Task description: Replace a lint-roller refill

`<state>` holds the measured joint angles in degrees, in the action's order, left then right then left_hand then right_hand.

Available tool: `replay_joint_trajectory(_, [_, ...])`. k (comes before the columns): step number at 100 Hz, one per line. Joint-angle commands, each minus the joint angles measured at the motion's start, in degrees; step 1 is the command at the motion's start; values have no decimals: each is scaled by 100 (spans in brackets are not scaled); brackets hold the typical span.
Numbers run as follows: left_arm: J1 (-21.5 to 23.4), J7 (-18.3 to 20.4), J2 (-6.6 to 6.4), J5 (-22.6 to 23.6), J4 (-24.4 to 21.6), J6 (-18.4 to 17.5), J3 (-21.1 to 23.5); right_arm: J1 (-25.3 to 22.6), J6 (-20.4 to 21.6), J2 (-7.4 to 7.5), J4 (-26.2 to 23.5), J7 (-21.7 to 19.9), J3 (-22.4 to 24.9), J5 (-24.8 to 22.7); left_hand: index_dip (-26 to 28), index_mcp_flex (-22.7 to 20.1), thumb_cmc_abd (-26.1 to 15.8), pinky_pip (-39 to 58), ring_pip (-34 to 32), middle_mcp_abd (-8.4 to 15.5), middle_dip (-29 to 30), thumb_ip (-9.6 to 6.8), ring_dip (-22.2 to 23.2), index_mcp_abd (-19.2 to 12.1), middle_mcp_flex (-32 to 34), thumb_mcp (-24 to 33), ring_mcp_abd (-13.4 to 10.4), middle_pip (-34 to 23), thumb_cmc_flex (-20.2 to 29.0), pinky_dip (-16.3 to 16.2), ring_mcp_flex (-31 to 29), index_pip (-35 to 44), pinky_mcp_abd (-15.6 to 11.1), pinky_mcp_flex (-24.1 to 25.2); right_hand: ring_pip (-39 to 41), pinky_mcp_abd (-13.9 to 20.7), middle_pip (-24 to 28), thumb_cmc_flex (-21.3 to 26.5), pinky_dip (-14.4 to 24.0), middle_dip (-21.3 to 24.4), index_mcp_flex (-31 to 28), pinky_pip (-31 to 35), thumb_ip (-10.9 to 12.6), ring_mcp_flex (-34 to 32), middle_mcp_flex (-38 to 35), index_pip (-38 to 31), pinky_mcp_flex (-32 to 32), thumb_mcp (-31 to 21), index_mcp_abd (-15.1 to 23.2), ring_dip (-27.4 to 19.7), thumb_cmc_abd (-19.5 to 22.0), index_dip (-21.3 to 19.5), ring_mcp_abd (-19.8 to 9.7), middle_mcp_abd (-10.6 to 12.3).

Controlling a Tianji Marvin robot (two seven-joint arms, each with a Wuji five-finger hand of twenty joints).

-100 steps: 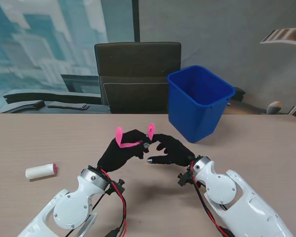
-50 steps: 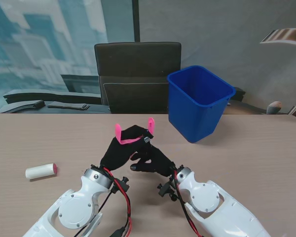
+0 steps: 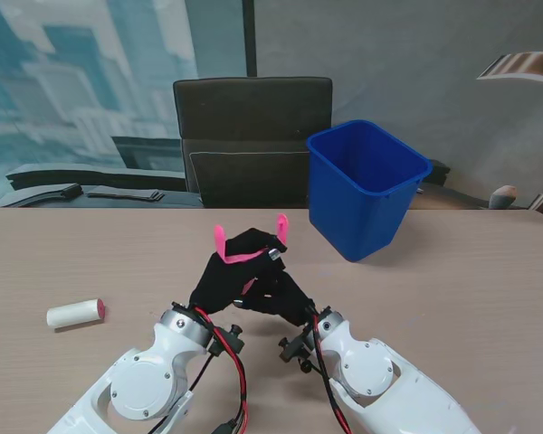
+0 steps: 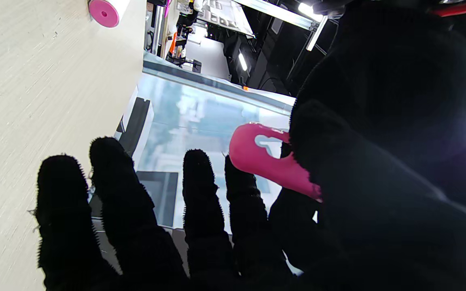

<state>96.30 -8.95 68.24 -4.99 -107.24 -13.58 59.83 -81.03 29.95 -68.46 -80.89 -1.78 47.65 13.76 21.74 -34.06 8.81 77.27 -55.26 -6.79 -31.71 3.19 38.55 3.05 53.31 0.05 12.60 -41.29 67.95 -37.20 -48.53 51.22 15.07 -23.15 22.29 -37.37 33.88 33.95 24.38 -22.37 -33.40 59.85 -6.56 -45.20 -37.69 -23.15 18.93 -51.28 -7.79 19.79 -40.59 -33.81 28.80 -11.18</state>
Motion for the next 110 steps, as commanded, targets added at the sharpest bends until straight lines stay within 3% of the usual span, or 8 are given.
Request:
replay_joint_trajectory(1, [37,90,47,-35,-11,50,-24,-69,72,-90,-118,-92,-67,43,57,89,-412,-32,59,311,132,-73,-65,-205,-70,-89,-100,-109,460,-76,137,132,-164,0,107,3134,77,210,-60,13,-363,221,-25,-266,-246,-123,142,-104,526,42,114,-50,-2539,112])
replay_joint_trajectory(17, [36,106,50,-98,-14,79,-45,-94,172,-120,-137,-29,-129,116,53,88,-406,-22,41,299,138,-74,-58,-199,-69,-88,-107,-121,465,-85,131,139,-164,-10,288,3097,144,385,1,-18,-774,462,10,-690,-751,-444,434,-121,750,152,255,-123,-2543,202])
replay_joint_trajectory(21, [37,112,50,-113,-17,90,-47,-107,192,-131,-150,0,-141,139,54,82,-409,-24,40,301,139,-74,-57,-196,-66,-90,-104,-124,461,-85,132,143,-163,-7,348,3085,151,542,30,-31,-846,536,-208,-809,-889,-590,506,36,817,203,334,-24,-2540,211])
replay_joint_trajectory(34, [43,115,53,-144,-28,125,-49,-155,218,-156,-196,71,-153,202,49,90,-402,-25,33,298,143,-75,-54,-198,-64,-88,-104,-130,467,-88,133,140,-167,-6,548,3015,208,1205,164,-72,-613,736,-551,-1150,-1341,-2472,734,666,1041,348,829,1334,-2467,199])
replay_joint_trajectory(58, [42,129,46,-103,-21,153,-26,-220,182,-137,-266,61,-70,231,41,77,-401,-24,30,294,153,-77,-54,-196,-61,-87,-107,-132,463,-95,133,142,-159,-6,624,2847,215,780,253,-96,-725,828,-597,-1210,-1424,-2571,731,1172,918,412,1529,1426,-2322,55])
replay_joint_trajectory(70, [54,121,44,-71,-33,181,-13,-260,147,-112,-305,36,10,221,39,68,-394,-27,27,285,155,-77,-53,-192,-57,-88,-103,-134,465,-96,129,143,-160,0,666,2777,231,576,291,-110,-870,838,-553,-1228,-1467,-2414,728,1368,858,443,1804,1343,-2271,25])
replay_joint_trajectory(87, [71,159,31,-65,-40,181,1,-312,120,-80,-373,35,109,138,33,61,-392,-27,29,286,159,-79,-53,-194,-53,-85,-102,-134,467,-100,136,138,-157,-1,1056,2646,428,1211,438,-201,-1265,1022,-488,-1594,-1906,-2632,960,1719,952,602,2558,1194,-2186,-50])
replay_joint_trajectory(110, [63,218,14,-41,-14,170,15,-406,156,-44,-502,192,231,-223,24,49,-389,-29,38,287,167,-79,-57,-187,-43,-87,-102,-127,460,-103,138,129,-157,-1,2846,2354,1724,1370,822,-1257,-2009,1660,-358,-2603,-2581,-2762,1814,1193,486,1414,2607,-549,-2294,-625])
